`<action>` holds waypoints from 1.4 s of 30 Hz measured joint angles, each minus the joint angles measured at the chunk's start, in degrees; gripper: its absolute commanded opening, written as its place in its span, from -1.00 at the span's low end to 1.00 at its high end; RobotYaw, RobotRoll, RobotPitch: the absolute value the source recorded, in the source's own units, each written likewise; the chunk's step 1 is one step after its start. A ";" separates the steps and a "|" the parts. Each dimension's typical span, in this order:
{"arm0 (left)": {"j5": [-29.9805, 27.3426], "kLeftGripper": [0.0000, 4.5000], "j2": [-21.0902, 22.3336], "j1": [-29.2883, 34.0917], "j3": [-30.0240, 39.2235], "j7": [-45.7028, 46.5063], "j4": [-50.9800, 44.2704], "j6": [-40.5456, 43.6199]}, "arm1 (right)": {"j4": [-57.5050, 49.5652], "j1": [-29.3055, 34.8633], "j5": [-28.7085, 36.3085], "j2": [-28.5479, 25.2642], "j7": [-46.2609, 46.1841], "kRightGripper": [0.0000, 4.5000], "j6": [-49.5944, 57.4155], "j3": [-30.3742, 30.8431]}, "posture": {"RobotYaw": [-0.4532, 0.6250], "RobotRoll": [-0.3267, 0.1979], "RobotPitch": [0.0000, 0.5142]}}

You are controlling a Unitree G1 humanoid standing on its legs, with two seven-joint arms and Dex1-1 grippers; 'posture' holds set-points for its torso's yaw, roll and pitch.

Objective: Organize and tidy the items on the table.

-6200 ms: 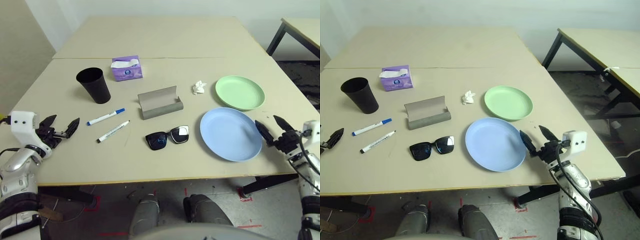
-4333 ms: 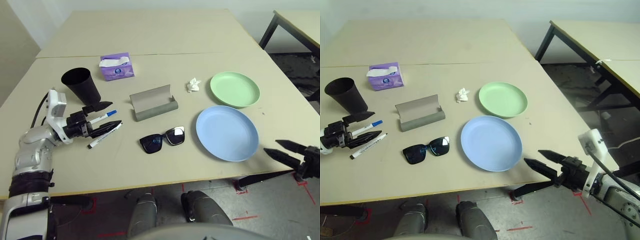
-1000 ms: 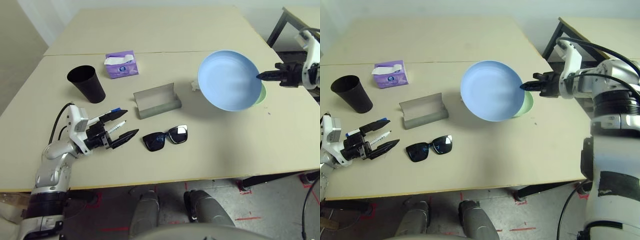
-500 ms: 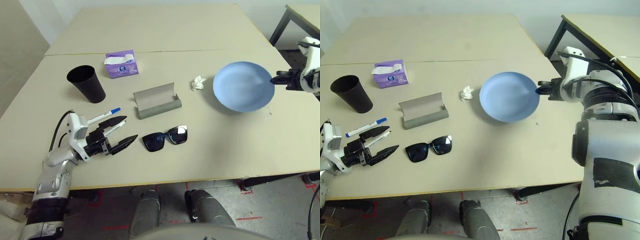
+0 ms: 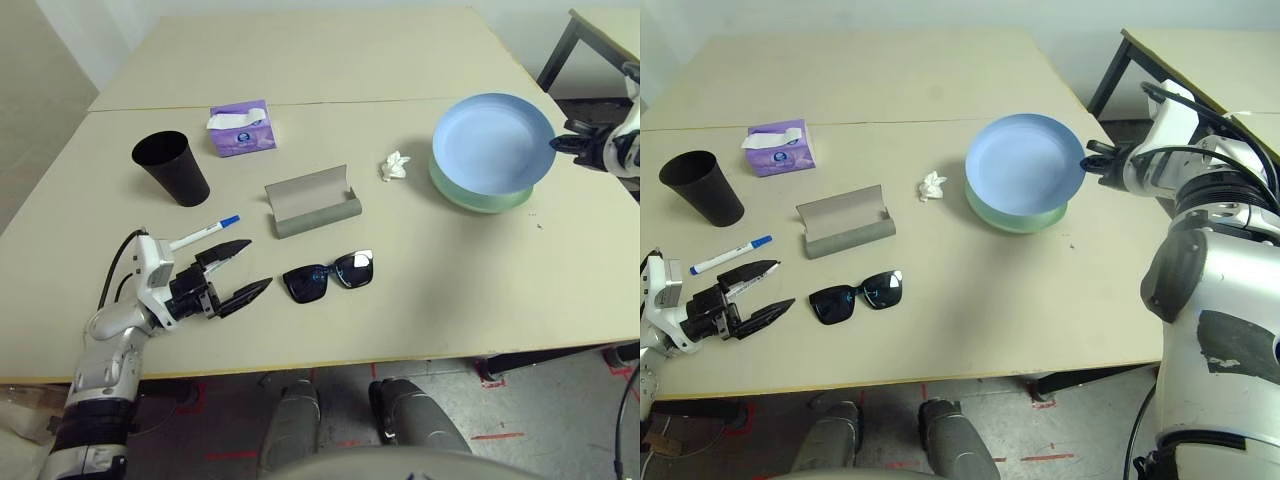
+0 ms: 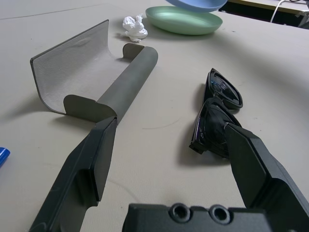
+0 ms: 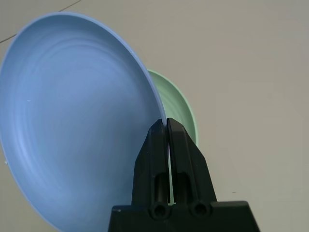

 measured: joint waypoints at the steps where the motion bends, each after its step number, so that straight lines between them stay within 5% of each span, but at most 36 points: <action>1: 0.00 1.00 -0.03 0.00 -0.01 0.08 -0.12 0.01 | 0.00 0.30 -0.13 0.00 -0.14 -0.99 -0.28 -0.12 | -0.16 0.25 -0.36; 3: -0.01 1.00 -0.11 0.02 -0.02 0.40 -0.69 0.10 | 0.02 0.97 -0.52 0.12 -0.37 -0.99 -0.64 -0.17 | -0.16 0.25 -0.35; 6: -0.07 1.00 -0.13 0.18 -0.05 1.28 -2.72 1.05 | 0.07 1.95 -1.35 0.58 -0.78 -0.68 -1.53 -0.17 | -0.15 0.25 -0.35; 16: -0.23 1.00 -0.03 0.27 -0.06 3.84 -7.21 4.98 | 0.08 2.18 -2.91 0.91 -0.26 0.94 -2.63 -0.45 | -0.15 0.25 -0.37; 20: -0.24 1.00 0.14 0.21 -0.05 4.21 -7.32 5.65 | -0.01 1.93 -4.02 -0.16 4.04 0.99 -2.32 0.53 | -0.16 0.25 -0.37; 26: -0.52 1.00 0.80 -0.25 0.17 4.31 -7.30 5.87 | -9.23 1.89 -7.16 -4.90 23.90 0.99 0.42 8.52 | -0.19 0.25 -0.36; 29: -0.69 1.00 1.18 -0.33 0.52 4.08 -7.15 5.89 | -28.66 13.54 -3.62 -8.01 30.68 0.99 8.07 8.30 | -0.21 0.25 -0.34; 31: -0.80 1.00 1.49 -0.30 0.81 3.79 -7.00 5.99 | -46.93 26.75 0.20 -8.08 30.43 0.99 14.63 4.67 | -0.22 0.25 -0.33; 33: -1.03 1.00 2.25 -0.17 1.19 3.14 -6.77 6.25 | -65.64 39.96 4.22 -3.59 26.99 0.99 21.14 -0.65 | -0.23 0.25 -0.32; 35: -1.15 1.00 2.84 -0.68 1.30 2.66 -6.67 6.47 | -77.75 46.67 6.36 2.73 22.17 0.99 24.17 -4.77 | -0.23 0.25 -0.32; 42: -1.68 1.00 4.54 -2.04 1.39 2.05 -6.61 8.74 | -96.56 60.09 7.68 19.72 8.51 0.99 13.37 -5.51 | -0.21 0.25 -0.36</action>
